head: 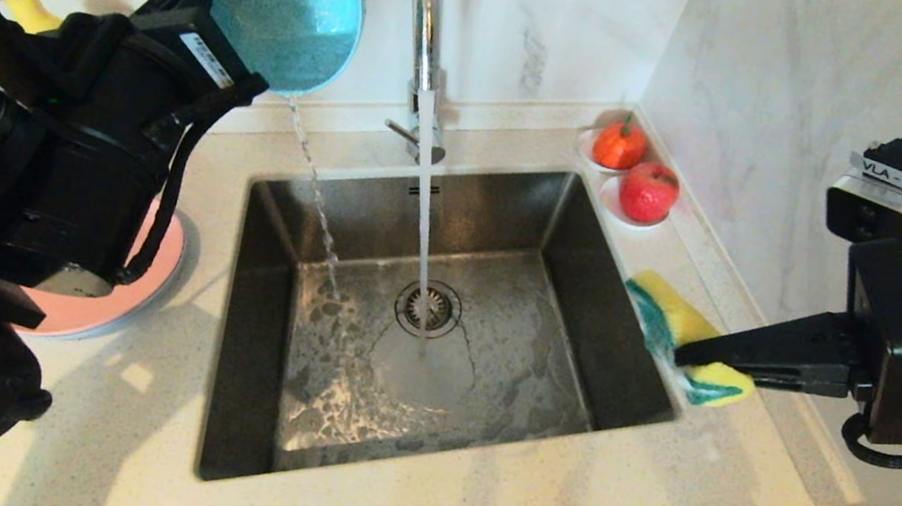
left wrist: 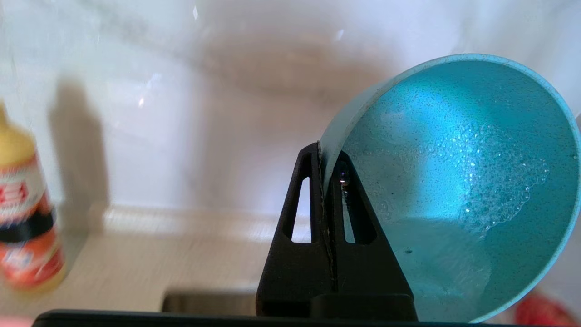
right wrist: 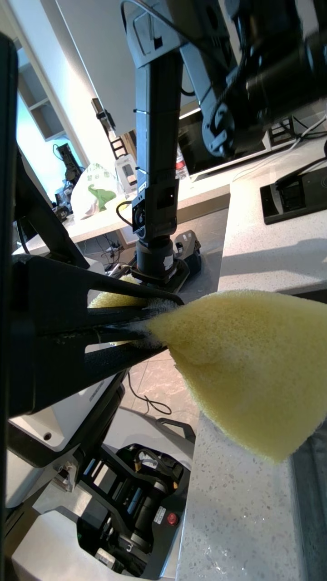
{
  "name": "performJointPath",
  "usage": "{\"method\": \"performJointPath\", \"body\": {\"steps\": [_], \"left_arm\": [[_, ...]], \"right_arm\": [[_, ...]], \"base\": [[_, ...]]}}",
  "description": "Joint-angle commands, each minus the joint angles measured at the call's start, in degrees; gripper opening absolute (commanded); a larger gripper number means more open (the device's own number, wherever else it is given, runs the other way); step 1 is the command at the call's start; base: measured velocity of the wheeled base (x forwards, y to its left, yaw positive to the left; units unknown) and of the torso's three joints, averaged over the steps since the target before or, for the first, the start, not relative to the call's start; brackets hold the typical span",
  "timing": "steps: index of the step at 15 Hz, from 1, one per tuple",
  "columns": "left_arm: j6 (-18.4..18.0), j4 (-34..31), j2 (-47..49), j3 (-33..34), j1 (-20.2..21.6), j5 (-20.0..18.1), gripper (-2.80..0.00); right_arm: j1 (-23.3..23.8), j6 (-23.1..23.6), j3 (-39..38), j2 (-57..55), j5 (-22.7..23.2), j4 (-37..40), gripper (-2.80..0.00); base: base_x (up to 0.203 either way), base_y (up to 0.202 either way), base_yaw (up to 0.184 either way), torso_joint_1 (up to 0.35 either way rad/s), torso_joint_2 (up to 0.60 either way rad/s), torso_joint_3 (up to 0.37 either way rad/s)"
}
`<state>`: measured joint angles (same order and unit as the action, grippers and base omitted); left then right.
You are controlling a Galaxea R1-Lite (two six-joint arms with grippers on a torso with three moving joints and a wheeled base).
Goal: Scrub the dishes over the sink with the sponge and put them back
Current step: Rinse the bowl, then place the bowl on the table
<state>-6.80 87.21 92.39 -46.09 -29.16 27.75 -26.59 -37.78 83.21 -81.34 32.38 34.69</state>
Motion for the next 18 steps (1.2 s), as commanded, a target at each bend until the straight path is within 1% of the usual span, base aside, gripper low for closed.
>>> {"method": "performJointPath", "body": {"steps": [1,3,8,13,15,17,18], "left_arm": [[-0.3,0.5,-0.6,-3.0,0.1,-0.5,-2.8],[-2.0,0.5,-1.2,-4.1,0.1,-2.3,-2.8],[-2.7,0.5,-2.3,-5.4,0.2,-4.5,-2.8],[-3.0,0.5,-2.6,-6.4,0.2,-4.8,-2.8],[-3.0,-0.5,-2.8,-6.6,0.2,-5.6,-2.8],[-2.8,-1.0,-2.6,-6.7,0.2,-5.2,-2.8],[-2.6,-2.8,-2.8,-6.5,0.3,-5.0,-2.8]], "right_arm": [[0.4,-0.2,-0.6,-0.2,0.4,-0.5,-2.8],[0.7,-0.3,-1.1,-0.3,0.4,-1.6,-2.8],[0.7,-0.5,-1.9,-0.5,0.3,-3.1,-2.8],[0.7,-0.5,-2.0,-0.6,0.4,-3.1,-2.8],[0.7,-0.4,-1.9,-0.5,0.4,-3.1,-2.8],[1.0,-0.5,-1.9,-0.5,0.4,-3.1,-2.8],[1.0,-0.5,-1.9,-0.4,0.4,-3.1,-2.8]], "base": [[0.0,0.0,0.0,0.0,0.0,0.0],[0.0,0.0,0.0,0.0,0.0,0.0],[0.0,0.0,0.0,0.0,0.0,0.0],[0.0,0.0,0.0,0.0,0.0,0.0],[0.0,0.0,0.0,0.0,0.0,0.0],[0.0,0.0,0.0,0.0,0.0,0.0],[0.0,0.0,0.0,0.0,0.0,0.0]]}}
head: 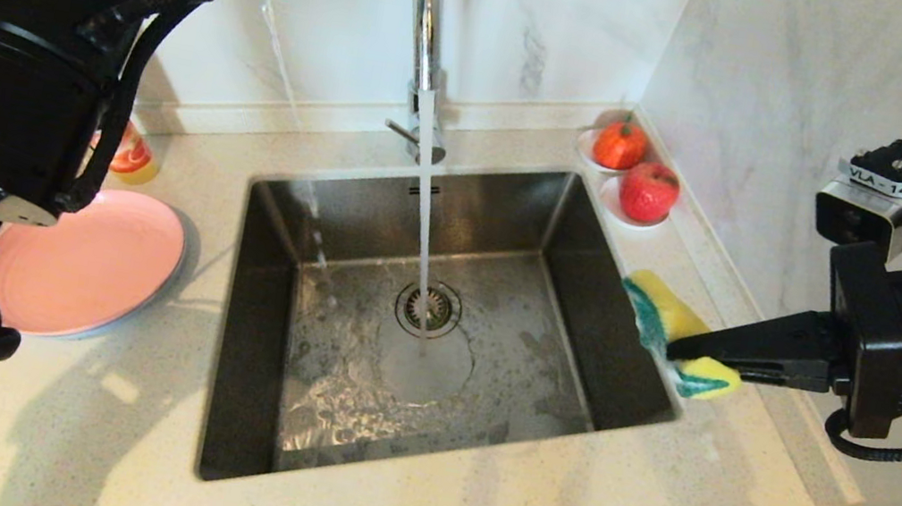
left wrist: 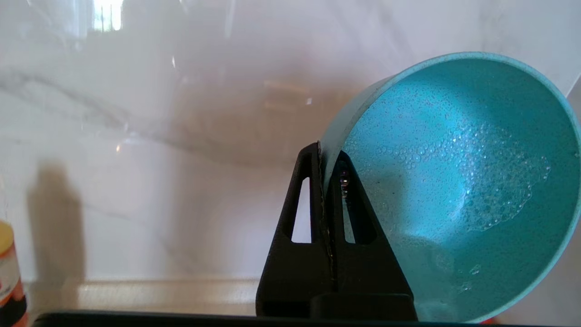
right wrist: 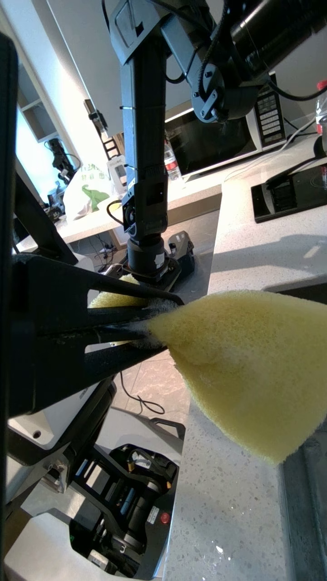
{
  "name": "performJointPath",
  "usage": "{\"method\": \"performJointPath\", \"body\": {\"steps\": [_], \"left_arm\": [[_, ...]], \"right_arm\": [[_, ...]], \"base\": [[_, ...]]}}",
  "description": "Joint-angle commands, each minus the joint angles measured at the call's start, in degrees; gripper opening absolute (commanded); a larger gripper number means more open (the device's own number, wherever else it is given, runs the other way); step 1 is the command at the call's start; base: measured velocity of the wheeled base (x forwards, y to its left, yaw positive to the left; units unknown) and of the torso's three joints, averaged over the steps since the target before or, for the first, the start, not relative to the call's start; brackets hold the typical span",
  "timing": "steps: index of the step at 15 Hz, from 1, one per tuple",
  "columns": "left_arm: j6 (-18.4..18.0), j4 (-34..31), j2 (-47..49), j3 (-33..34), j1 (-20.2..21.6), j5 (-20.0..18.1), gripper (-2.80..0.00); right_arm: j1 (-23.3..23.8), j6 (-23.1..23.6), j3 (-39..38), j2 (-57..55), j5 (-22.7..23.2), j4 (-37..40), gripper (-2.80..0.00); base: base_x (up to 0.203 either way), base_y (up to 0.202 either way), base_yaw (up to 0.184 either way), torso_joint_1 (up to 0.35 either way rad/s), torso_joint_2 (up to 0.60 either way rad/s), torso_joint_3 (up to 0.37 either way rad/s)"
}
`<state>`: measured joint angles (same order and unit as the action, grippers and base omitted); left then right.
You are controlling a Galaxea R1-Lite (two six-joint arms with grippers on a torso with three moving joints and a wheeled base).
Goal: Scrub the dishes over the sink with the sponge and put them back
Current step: Place the bowl on the table
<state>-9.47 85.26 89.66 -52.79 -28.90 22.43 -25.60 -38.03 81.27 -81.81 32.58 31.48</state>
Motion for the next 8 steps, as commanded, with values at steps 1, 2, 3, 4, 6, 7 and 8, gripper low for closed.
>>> {"method": "performJointPath", "body": {"steps": [1,2,3,4,6,7,8], "left_arm": [[0.2,-3.4,-0.5,0.2,0.1,1.1,-2.8],[0.4,-6.1,-1.0,0.3,0.3,2.3,-2.8],[0.8,-8.8,-1.5,0.4,0.5,3.2,-2.8],[1.4,-11.3,-2.3,0.6,0.6,3.5,-2.8],[2.3,-19.9,-4.5,1.5,0.7,4.4,-2.8],[3.2,-24.0,-5.6,1.6,0.8,4.8,-2.8],[4.5,-31.1,-6.9,1.7,0.9,4.9,-2.8]], "right_arm": [[0.0,-0.2,0.1,0.1,0.2,0.2,-2.8],[0.0,-0.2,0.1,0.3,0.2,0.2,-2.8],[0.0,-0.2,0.3,0.3,0.3,0.2,-2.8],[0.0,-0.2,0.4,0.4,0.3,0.2,-2.8],[0.0,-0.3,0.7,0.8,0.3,0.2,-2.8],[0.0,-0.2,0.8,0.9,0.3,0.2,-2.8],[0.0,-0.3,1.0,1.0,0.2,0.2,-2.8]], "base": [[0.0,0.0,0.0,0.0,0.0,0.0],[0.0,0.0,0.0,0.0,0.0,0.0],[0.0,0.0,0.0,0.0,0.0,0.0],[0.0,0.0,0.0,0.0,0.0,0.0],[0.0,0.0,0.0,0.0,0.0,0.0],[0.0,0.0,0.0,0.0,0.0,0.0],[0.0,0.0,0.0,0.0,0.0,0.0]]}}
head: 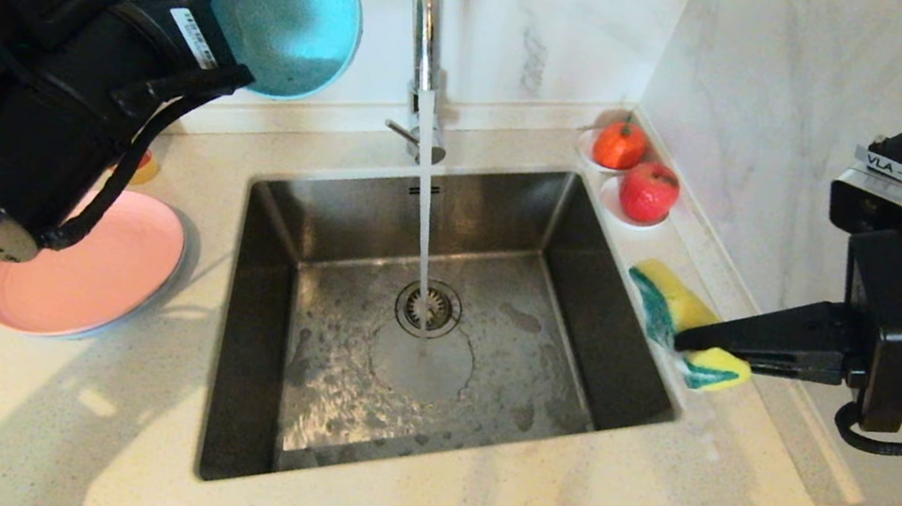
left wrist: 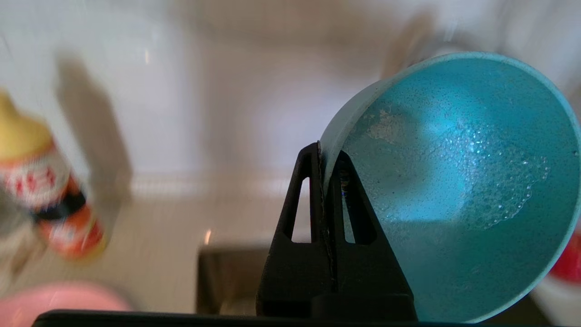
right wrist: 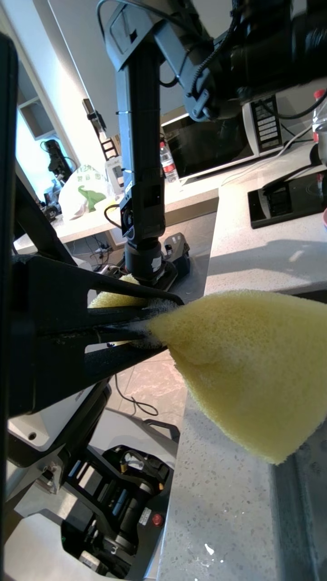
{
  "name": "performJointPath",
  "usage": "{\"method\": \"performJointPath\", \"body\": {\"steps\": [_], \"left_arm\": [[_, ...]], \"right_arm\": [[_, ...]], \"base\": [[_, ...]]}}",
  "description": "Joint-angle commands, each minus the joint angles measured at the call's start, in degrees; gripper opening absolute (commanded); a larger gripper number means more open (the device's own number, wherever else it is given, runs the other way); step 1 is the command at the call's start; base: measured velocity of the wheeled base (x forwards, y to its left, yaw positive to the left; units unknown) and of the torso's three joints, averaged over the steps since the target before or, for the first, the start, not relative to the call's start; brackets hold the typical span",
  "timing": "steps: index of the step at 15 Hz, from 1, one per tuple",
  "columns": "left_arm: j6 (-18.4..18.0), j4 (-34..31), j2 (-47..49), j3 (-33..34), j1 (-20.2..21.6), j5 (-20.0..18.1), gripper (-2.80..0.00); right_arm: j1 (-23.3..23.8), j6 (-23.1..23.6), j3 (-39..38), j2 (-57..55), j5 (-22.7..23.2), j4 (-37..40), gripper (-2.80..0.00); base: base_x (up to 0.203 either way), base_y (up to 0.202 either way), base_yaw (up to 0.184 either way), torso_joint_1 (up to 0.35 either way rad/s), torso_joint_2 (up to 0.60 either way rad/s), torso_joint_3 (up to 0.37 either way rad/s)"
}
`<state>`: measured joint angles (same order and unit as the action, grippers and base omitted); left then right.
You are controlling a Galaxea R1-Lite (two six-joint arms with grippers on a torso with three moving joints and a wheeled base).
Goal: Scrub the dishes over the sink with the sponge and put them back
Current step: Place the bowl on the table
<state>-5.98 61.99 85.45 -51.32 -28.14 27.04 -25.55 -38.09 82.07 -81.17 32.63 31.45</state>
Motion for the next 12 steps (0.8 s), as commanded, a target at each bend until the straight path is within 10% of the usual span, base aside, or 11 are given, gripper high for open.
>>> {"method": "performJointPath", "body": {"steps": [1,5,9,12], "left_arm": [[2.7,-15.5,-4.2,0.2,0.2,0.3,-2.8],[11.7,-47.4,-8.6,-2.5,2.8,-1.9,-2.8],[22.9,-76.2,-10.7,-11.5,13.0,-18.0,-2.8],[26.8,-84.4,-10.9,-15.9,21.8,-27.1,-2.8]], "right_arm": [[0.0,-0.2,0.2,0.4,0.1,0.2,-2.8],[0.3,-0.1,0.2,0.6,0.1,0.3,-2.8],[1.6,0.0,-0.1,0.8,0.1,0.6,-2.8],[1.6,0.0,-0.8,0.8,0.1,0.8,-2.8]], "base": [[0.0,0.0,0.0,0.0,0.0,0.0],[0.0,0.0,0.0,0.0,0.0,0.0],[0.0,0.0,0.0,0.0,0.0,0.0],[0.0,0.0,0.0,0.0,0.0,0.0]]}}
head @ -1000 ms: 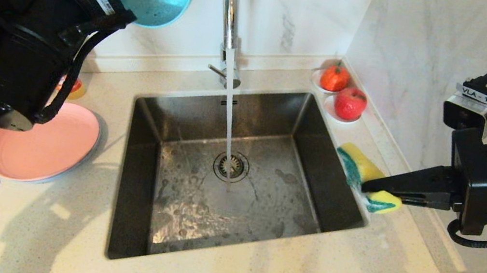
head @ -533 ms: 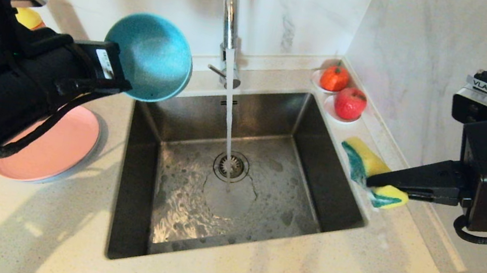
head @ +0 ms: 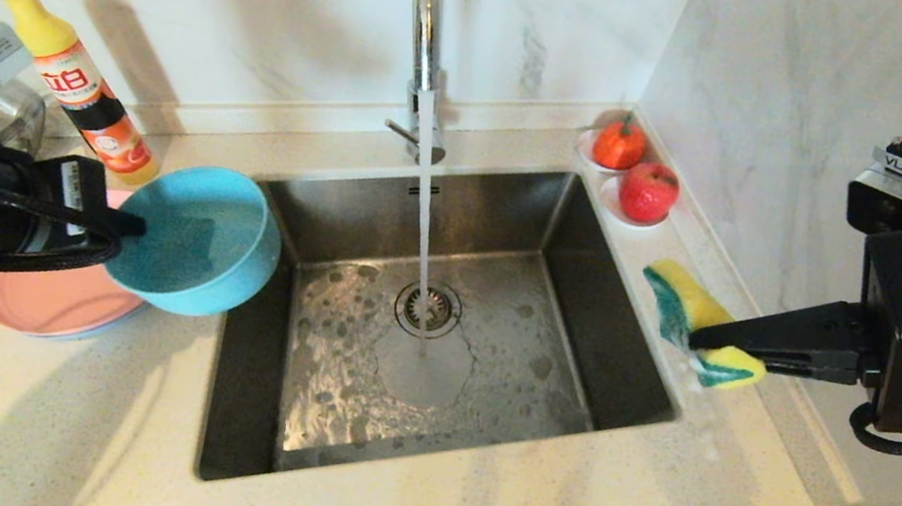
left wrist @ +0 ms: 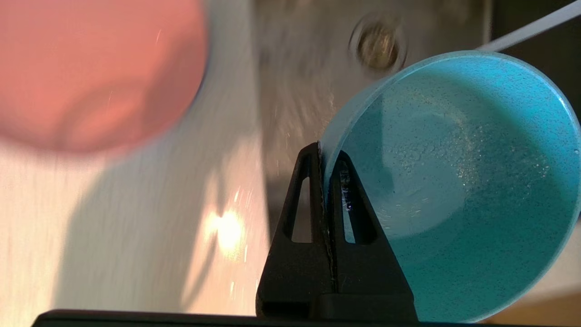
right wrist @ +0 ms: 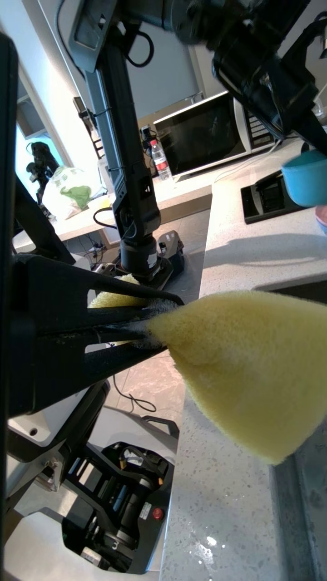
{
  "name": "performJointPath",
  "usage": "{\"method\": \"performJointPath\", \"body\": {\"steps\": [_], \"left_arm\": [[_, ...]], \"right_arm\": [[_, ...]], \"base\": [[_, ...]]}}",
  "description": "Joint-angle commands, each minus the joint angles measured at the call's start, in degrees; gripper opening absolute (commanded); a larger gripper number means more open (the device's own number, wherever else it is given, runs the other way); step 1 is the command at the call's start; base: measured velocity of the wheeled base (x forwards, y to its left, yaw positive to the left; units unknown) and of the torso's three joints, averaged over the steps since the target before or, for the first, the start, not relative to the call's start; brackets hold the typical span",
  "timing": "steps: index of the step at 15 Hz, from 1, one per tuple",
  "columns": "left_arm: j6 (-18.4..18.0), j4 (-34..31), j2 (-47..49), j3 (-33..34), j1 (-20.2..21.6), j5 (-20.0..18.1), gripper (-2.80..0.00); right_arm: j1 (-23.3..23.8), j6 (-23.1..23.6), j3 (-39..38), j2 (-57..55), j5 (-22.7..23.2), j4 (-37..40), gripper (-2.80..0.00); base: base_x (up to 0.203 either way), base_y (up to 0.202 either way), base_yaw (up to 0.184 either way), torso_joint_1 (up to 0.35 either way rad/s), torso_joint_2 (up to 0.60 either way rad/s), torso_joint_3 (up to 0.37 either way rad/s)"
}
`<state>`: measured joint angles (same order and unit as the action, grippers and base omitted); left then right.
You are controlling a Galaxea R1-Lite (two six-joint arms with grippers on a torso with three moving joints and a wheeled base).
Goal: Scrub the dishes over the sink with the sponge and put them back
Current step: Place the bowl on the table
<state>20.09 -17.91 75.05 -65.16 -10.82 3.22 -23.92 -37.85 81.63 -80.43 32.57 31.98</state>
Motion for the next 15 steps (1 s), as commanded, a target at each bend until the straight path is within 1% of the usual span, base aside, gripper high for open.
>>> {"method": "performJointPath", "body": {"steps": [1,3,4,6,9,13,15], "left_arm": [[1.4,-5.2,-0.5,-2.6,7.1,-4.6,-2.8],[5.3,-7.2,0.0,-5.5,11.6,-5.4,-2.8],[6.1,-9.9,0.2,-6.9,13.7,-5.6,-2.8],[6.6,-11.9,0.7,-8.0,19.4,-6.4,-2.8],[7.0,-12.2,1.5,-8.2,29.2,-9.7,-2.8],[7.6,-12.2,3.3,-7.6,39.1,-10.4,-2.8],[7.7,-11.9,4.3,-7.4,43.3,-10.5,-2.8]], "right_arm": [[0.1,-0.2,-0.4,0.1,0.1,0.3,-2.8],[0.9,-0.1,-1.2,-0.1,0.1,0.1,-2.8],[1.4,0.0,-1.3,-0.2,0.1,0.1,-2.8],[1.8,0.0,-1.6,-0.6,0.1,0.1,-2.8],[2.1,0.1,-1.6,-0.8,0.2,-0.1,-2.8],[2.5,0.8,-1.6,-0.9,0.2,-0.2,-2.8],[2.6,0.9,-1.6,-0.8,0.2,-0.1,-2.8]], "base": [[0.0,0.0,0.0,0.0,0.0,0.0],[0.0,0.0,0.0,0.0,0.0,0.0],[0.0,0.0,0.0,0.0,0.0,0.0],[0.0,0.0,0.0,0.0,0.0,0.0],[0.0,0.0,0.0,0.0,0.0,0.0],[0.0,0.0,0.0,0.0,0.0,0.0],[0.0,0.0,0.0,0.0,0.0,0.0]]}}
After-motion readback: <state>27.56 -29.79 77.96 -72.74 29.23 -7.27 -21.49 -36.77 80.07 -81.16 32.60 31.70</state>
